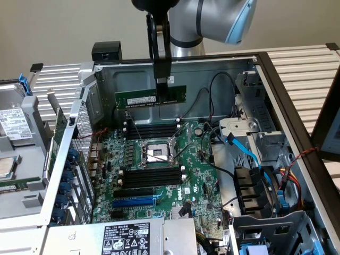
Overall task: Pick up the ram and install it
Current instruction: 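Pick up the ram and move it above insertion slot, then insert the ram into the slot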
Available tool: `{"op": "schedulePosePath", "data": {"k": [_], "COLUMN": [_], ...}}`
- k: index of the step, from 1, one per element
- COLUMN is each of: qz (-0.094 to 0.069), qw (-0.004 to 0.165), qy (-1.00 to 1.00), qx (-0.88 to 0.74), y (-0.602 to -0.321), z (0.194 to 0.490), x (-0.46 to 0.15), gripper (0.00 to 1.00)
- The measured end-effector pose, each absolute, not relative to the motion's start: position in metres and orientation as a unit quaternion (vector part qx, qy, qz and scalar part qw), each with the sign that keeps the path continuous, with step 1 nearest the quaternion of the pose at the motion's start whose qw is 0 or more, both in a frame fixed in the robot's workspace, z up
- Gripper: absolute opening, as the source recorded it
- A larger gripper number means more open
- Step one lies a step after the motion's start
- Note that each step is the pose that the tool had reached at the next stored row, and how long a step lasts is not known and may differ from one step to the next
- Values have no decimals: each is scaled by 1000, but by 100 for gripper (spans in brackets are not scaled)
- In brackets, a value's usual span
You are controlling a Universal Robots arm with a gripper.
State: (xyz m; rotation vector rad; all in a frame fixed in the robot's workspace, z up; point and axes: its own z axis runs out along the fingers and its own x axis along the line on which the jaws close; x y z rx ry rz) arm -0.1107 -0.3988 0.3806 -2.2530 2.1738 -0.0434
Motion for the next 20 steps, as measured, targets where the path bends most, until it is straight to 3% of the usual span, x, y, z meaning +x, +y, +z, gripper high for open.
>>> {"op": "schedulePosePath", "data": {"k": [9,20], "qz": [3,4], "qw": [23,24], "qy": [701,707], "qx": [-713,-707], "y": [-395,-395], "z": [374,374], "x": [-111,-111], "gripper": [12,12]}}
